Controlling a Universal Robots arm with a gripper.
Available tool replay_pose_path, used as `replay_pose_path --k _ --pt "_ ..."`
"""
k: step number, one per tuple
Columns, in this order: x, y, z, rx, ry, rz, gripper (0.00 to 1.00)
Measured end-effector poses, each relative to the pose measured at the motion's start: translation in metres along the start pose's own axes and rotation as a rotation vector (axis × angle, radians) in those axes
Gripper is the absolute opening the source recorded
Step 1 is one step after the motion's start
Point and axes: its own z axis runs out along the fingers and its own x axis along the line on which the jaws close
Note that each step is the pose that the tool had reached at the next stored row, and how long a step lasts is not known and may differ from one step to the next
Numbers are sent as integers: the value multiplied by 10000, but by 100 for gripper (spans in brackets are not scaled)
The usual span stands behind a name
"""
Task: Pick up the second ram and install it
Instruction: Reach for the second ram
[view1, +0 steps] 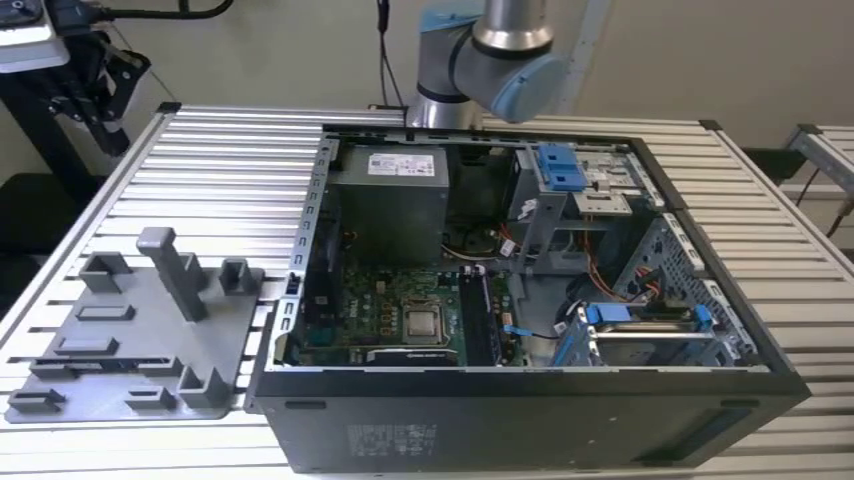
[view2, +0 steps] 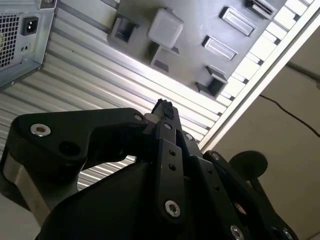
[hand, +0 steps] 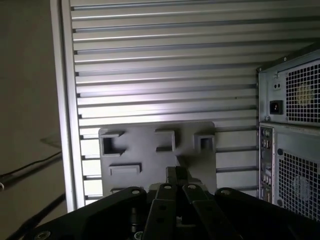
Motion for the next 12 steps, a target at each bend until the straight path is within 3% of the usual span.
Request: replay_pose_path --k 5,12 --pt "157 -11 3 0 0 -3 11" --pt "322 -23 8 -2 4 -93 11"
